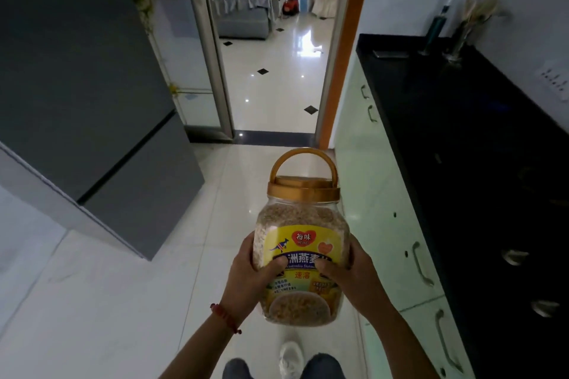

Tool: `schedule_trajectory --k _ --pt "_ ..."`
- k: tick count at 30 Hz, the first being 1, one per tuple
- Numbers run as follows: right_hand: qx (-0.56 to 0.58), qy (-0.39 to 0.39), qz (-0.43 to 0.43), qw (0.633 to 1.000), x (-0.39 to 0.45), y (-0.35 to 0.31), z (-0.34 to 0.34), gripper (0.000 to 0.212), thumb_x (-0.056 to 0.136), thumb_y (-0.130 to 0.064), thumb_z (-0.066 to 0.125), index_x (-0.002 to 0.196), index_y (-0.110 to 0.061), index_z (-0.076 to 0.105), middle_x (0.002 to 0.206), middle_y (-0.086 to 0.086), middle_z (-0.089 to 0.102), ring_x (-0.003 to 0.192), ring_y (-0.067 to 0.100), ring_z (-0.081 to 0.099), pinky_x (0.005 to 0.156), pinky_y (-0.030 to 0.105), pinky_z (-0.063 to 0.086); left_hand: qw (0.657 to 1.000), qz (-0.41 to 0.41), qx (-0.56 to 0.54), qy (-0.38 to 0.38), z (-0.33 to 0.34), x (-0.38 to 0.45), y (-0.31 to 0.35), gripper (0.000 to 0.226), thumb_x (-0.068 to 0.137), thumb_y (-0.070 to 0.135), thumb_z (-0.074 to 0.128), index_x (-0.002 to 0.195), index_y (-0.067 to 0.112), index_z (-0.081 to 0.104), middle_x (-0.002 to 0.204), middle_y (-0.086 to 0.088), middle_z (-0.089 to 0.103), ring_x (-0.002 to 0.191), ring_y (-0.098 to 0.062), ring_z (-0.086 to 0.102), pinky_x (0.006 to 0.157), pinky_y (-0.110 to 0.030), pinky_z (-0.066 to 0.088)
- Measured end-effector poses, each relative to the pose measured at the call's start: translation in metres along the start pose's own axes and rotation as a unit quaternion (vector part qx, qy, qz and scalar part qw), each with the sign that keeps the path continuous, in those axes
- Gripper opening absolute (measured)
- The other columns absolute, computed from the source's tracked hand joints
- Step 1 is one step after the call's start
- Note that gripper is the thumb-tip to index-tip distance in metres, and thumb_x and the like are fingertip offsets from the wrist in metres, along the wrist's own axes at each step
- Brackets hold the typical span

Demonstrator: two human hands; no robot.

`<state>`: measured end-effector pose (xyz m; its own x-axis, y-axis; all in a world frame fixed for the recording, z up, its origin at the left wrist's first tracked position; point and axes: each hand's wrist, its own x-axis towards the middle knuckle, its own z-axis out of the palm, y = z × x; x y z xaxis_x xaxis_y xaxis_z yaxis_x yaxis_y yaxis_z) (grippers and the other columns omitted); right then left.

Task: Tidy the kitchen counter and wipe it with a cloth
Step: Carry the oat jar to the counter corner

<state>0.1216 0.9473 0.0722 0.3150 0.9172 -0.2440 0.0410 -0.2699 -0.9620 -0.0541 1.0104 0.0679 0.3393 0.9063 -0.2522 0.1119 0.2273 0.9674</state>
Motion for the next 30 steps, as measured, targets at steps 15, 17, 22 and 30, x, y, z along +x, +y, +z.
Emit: schedule_trajectory --k 15,17,22,30 --pt "0.025 -0.058 0.027 0.998 0.303 -0.073 0.028 0.097 0.032 -0.068 0.079 0.115 -0.025 0.051 0.107 0.002 0.068 0.094 0.019 0.069 0.078 0.041 0.059 0.999 -0.002 0.018 0.046 -0.045 0.291 0.065 0.097 0.025 0.083 0.064 0.105 0.030 0.048 0.102 0.005 0.066 0.082 -0.013 0.070 0.060 -0.021 0.056" --pt "0.036 -0.048 0.027 0.998 0.346 -0.087 0.033 0.095 0.031 -0.067 0.080 0.113 -0.026 0.052 0.105 0.001 0.069 0.093 0.017 0.069 0.076 0.039 0.059 0.999 -0.001 0.023 0.043 -0.053 0.337 0.079 0.091 0.026 0.082 0.064 0.100 0.032 0.049 0.101 0.004 0.065 0.085 -0.016 0.068 0.063 -0.023 0.058" --pt "0.067 -0.002 0.019 0.998 0.438 -0.117 0.029 0.093 0.031 -0.065 0.082 0.112 -0.029 0.054 0.105 0.001 0.069 0.093 0.017 0.069 0.073 0.037 0.059 0.999 0.000 0.031 -0.006 -0.058 0.448 0.119 0.093 0.026 0.078 0.069 0.103 0.030 0.049 0.103 -0.003 0.065 0.089 -0.020 0.068 0.066 -0.028 0.058" --pt "0.078 0.042 0.022 0.996 0.565 -0.138 -0.024 0.108 0.029 -0.065 0.082 0.121 -0.019 0.050 0.107 0.004 0.068 0.093 0.017 0.069 0.069 0.030 0.059 0.997 -0.006 0.036 -0.070 -0.013 0.594 0.153 0.101 0.028 0.077 0.071 0.112 0.026 0.048 0.105 -0.003 0.065 0.091 -0.020 0.068 0.067 -0.028 0.058"
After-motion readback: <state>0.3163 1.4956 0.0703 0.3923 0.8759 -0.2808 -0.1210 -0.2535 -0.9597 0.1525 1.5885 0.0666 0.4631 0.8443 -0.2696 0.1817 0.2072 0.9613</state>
